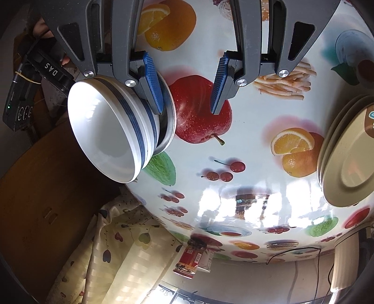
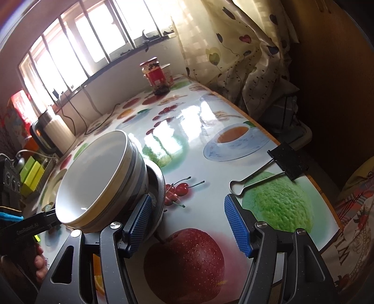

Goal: Organize plates and bowls
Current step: 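Grasp the blue-striped bowl stack rim with the left tool while the right tool grasps it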

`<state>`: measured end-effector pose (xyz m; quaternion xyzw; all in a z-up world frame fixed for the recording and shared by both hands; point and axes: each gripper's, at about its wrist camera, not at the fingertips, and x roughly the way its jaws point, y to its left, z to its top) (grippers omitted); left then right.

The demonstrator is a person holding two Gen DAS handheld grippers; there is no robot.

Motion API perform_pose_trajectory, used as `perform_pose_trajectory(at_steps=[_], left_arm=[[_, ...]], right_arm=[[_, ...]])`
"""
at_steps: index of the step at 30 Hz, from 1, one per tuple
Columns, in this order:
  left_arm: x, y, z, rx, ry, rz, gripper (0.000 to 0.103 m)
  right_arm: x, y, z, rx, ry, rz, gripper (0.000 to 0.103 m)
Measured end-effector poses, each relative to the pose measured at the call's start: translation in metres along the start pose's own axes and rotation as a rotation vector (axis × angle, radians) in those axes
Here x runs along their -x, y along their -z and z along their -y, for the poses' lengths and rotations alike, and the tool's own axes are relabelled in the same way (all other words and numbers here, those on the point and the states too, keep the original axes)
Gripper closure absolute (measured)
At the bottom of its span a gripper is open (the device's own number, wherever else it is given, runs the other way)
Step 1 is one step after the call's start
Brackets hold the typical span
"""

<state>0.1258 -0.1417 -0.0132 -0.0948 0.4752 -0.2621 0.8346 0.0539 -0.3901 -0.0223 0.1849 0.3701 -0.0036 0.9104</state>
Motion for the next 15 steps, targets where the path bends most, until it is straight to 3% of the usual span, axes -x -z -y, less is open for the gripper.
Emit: perform_pose_trajectory(at_steps=[5,8,15], left_arm=[[-0.005,0.0,-0.006,0.044,0.037,-0.012,0.06],[-0.004,0.001,-0.006,0.043,0.037,-0.006,0.06],[-0.004,0.002,-0.01,0.089,0.094,-0.012,0.072]], right_arm=[[-0.004,-0.001,0.003,-0.004,-0.038,0.0,0.044],[-0.006,0.0,0.007,-0.026,-0.09,-0.003,0.054],[-0.009,0.002,0.018,-0.095,-0.247,-0.013,0.074]])
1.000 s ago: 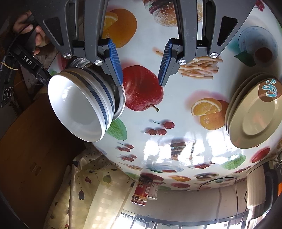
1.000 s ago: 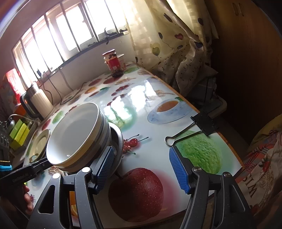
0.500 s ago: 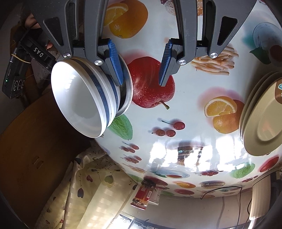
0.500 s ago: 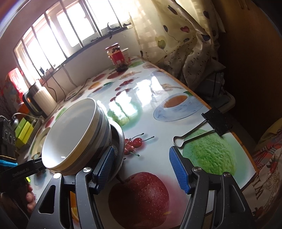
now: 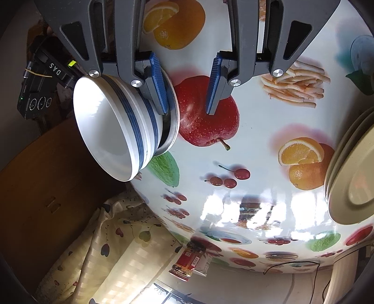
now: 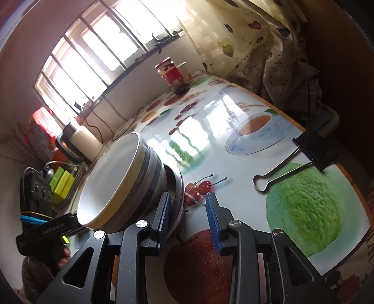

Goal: Organize plates and bowls
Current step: 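Grasp the blue-striped bowl stack rim with the left tool while the right tool grasps it, then carry the blue-striped bowl stack with both tools toward the cream plate stack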

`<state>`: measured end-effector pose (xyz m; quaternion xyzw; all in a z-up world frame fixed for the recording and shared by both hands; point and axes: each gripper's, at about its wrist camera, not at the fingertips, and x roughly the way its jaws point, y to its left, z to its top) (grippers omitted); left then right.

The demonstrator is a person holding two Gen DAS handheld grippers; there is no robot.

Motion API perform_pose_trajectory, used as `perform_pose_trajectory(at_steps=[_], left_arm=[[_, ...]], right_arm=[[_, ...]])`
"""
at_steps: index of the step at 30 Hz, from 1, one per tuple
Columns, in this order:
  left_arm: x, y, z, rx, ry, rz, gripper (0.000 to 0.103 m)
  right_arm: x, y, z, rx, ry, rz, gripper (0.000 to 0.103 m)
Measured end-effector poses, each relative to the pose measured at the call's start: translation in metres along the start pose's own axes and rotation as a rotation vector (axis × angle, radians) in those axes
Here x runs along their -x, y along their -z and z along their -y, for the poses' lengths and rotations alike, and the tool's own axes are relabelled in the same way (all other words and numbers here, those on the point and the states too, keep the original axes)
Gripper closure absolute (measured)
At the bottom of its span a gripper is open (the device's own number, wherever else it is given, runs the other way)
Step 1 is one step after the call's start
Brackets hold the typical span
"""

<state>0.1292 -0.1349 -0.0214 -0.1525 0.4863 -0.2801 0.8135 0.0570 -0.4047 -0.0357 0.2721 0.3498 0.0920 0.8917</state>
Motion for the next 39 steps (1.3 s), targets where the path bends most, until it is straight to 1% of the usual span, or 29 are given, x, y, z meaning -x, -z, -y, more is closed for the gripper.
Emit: perform_pose_trajectory(at_steps=[2,8,11,13,15,20,23,30,36,39], left_arm=[[0.0,0.0,-0.002,0.021,0.025,-0.006,0.073],[-0.001,-0.001,-0.004,0.03,0.045,-0.005,0.074],[-0.001,-0.001,-0.007,0.044,0.073,-0.006,0.079],[-0.001,-0.002,-0.005,0.036,0.068,-0.007,0.079],[-0.001,-0.002,-0.002,0.018,0.061,-0.003,0.083],[0.0,-0.002,0.003,0.0,0.062,0.0,0.089],[0.0,-0.003,0.002,0.004,0.072,-0.003,0.092],[-0.001,-0.003,0.001,0.012,0.081,-0.002,0.092],[0.0,-0.002,0.005,-0.007,0.057,0.003,0.092],[0.001,-0.002,0.005,-0.005,0.06,0.002,0.092]], right_arm=[[-0.001,0.0,0.005,-0.022,-0.039,-0.004,0.075],[-0.005,0.0,0.017,-0.111,-0.134,-0.032,0.075],[-0.006,0.001,0.022,-0.143,-0.172,-0.034,0.079],[-0.005,0.001,0.021,-0.137,-0.186,-0.035,0.085],[-0.005,0.001,0.019,-0.131,-0.202,-0.037,0.089],[-0.004,0.0,0.019,-0.134,-0.208,-0.039,0.09],[-0.004,0.0,0.018,-0.136,-0.211,-0.039,0.09],[-0.003,0.001,0.019,-0.15,-0.217,-0.038,0.09],[-0.002,0.003,0.019,-0.151,-0.21,-0.035,0.09],[-0.002,0.003,0.019,-0.148,-0.212,-0.033,0.09]])
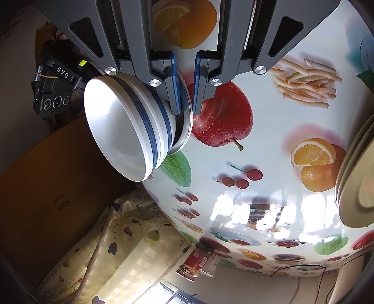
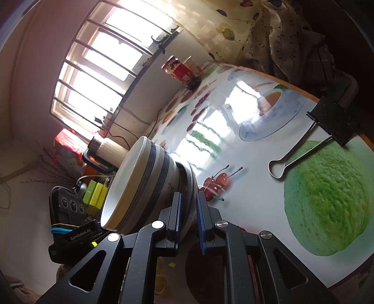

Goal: Organize plates and bowls
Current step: 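Carry the blue-striped bowl stack with both tools toward the cream plate stack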

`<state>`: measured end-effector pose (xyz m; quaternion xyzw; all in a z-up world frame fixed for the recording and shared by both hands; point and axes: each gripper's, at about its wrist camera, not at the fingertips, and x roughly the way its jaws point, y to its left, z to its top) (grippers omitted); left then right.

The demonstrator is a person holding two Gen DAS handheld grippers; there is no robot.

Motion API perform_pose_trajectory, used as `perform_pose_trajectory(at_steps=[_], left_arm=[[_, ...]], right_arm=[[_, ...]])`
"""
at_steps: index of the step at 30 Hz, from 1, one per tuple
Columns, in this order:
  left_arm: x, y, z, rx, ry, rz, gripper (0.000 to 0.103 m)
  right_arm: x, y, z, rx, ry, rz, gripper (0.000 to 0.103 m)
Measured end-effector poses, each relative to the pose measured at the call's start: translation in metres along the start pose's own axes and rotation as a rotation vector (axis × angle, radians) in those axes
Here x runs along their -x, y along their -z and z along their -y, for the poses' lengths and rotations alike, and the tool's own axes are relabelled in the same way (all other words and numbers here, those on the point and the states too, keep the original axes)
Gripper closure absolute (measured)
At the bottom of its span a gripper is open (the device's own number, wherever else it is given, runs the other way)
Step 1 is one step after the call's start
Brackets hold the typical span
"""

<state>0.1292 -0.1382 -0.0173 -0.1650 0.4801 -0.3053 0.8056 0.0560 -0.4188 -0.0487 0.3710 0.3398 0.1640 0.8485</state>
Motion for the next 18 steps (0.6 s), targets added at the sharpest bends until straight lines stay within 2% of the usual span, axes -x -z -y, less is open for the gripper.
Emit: perform_pose_trajectory(at_steps=[18], left_arm=[[0.0029,0.0007,0.0043,-0.013,-0.018,0.001,0.093]], right_arm=[[0.0005,0.0008,-0.0065,0.022,0.029,-0.004,0.09]])
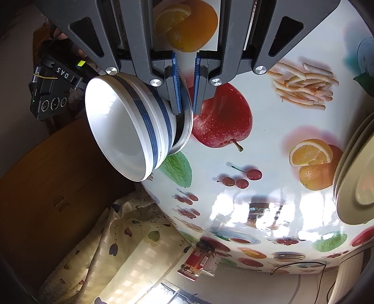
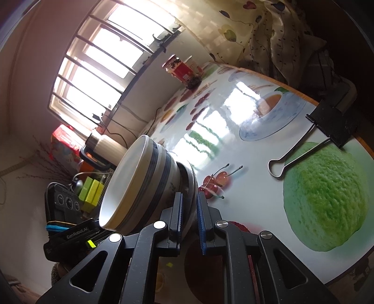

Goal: Organize plates and bowls
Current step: 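Carry the blue-striped bowl stack with both tools toward the cream plate stack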

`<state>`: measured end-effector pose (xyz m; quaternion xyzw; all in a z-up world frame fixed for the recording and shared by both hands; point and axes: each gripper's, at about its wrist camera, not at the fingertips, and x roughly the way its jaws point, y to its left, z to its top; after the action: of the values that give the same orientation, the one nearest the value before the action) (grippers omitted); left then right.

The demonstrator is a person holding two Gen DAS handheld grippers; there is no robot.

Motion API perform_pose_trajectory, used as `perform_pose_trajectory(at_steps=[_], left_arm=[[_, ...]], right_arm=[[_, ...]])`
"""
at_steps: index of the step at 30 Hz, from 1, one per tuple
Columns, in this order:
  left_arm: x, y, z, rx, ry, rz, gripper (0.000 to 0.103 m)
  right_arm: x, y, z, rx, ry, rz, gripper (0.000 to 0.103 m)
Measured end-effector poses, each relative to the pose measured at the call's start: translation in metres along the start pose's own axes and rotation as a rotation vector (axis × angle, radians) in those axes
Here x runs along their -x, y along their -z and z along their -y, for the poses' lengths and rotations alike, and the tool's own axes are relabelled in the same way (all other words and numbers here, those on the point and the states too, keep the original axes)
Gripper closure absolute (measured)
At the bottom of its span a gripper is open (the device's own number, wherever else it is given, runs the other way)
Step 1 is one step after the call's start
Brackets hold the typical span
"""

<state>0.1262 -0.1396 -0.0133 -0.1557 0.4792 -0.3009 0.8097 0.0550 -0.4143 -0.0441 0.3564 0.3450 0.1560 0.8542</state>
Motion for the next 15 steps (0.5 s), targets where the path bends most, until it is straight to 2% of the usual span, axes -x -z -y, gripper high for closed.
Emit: perform_pose_trajectory(at_steps=[15], left_arm=[[0.0056,0.0004,-0.0019,0.007,-0.025,0.008,0.094]], right_arm=[[-0.001,-0.0002,-0.0057,0.013,0.001,-0.006,0.09]])
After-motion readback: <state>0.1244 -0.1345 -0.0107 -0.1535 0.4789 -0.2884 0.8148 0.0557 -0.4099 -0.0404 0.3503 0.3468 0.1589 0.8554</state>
